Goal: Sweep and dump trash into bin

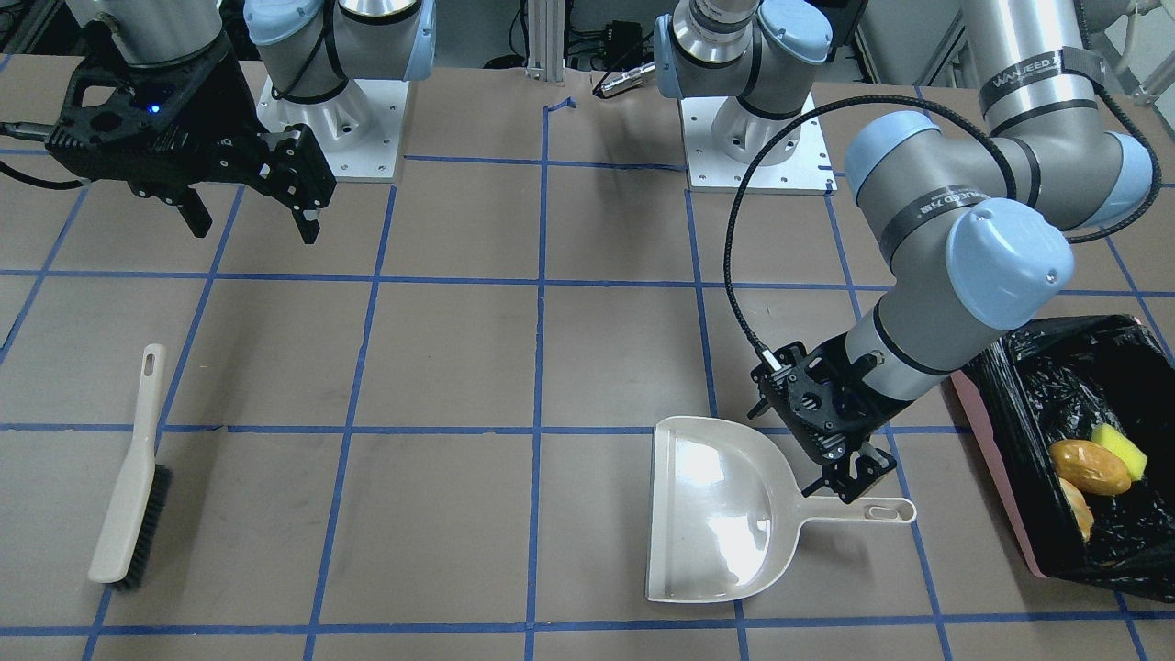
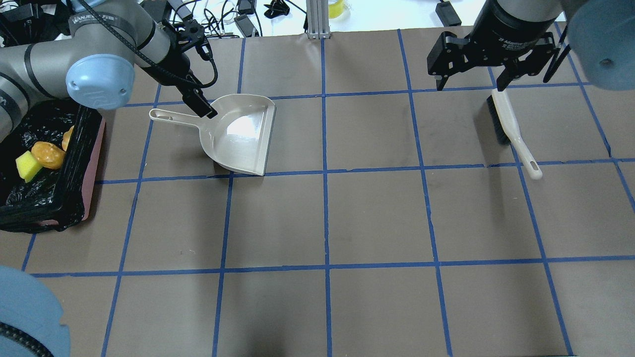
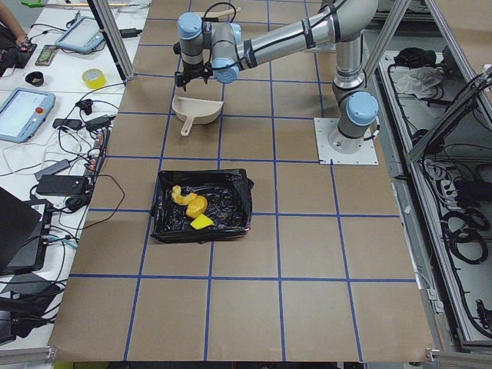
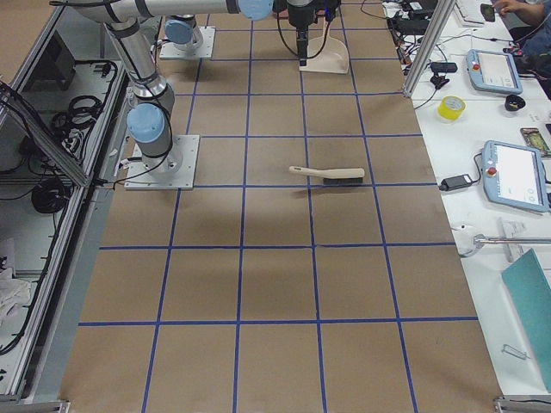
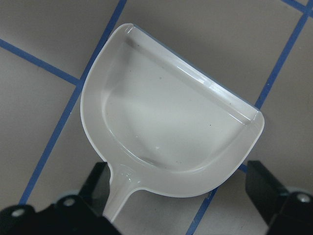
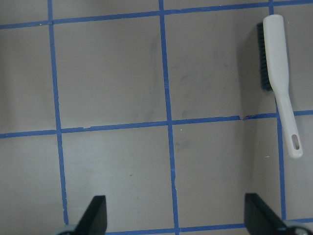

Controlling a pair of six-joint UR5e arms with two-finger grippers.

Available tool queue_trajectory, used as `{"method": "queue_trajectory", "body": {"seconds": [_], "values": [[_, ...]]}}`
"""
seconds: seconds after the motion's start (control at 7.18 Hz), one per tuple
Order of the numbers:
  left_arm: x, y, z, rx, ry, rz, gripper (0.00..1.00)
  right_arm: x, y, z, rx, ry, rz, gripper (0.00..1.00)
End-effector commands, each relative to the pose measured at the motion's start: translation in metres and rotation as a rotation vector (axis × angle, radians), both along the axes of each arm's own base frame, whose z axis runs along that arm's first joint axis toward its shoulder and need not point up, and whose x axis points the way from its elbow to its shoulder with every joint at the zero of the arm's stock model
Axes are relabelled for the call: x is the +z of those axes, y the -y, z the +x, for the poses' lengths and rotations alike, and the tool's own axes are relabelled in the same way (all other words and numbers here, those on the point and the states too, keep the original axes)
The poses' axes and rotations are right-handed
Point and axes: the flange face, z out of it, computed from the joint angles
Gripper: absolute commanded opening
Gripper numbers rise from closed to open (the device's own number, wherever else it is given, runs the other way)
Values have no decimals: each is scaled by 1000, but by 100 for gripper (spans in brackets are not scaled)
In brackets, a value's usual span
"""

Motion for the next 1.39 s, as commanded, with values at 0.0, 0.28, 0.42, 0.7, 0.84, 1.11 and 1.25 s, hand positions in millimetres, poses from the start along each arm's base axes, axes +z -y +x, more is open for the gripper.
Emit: {"method": "queue_trajectory", "body": {"seconds": [0.0, 0.28, 0.42, 0.7, 0.84, 1.11, 1.25], "values": [[2, -2, 1, 1, 1, -2, 100, 0, 0, 1, 2, 2, 0, 100], [3, -2, 0, 8, -7, -3, 100, 0, 0, 1, 3, 4, 0, 100], [4, -2, 0, 9, -9, -3, 100, 1, 0, 1, 3, 7, -2, 100], [6, -3, -1, 42, -13, -1, 100, 1, 0, 1, 3, 10, -2, 100], [10, -3, -3, 144, -25, 10, 100, 1, 0, 1, 3, 10, -2, 100], [11, -4, -3, 257, -35, 35, 100, 2, -1, 1, 3, 10, -3, 100], [15, -6, -4, 378, -48, 54, 100, 3, -1, 1, 3, 10, -5, 100]]}}
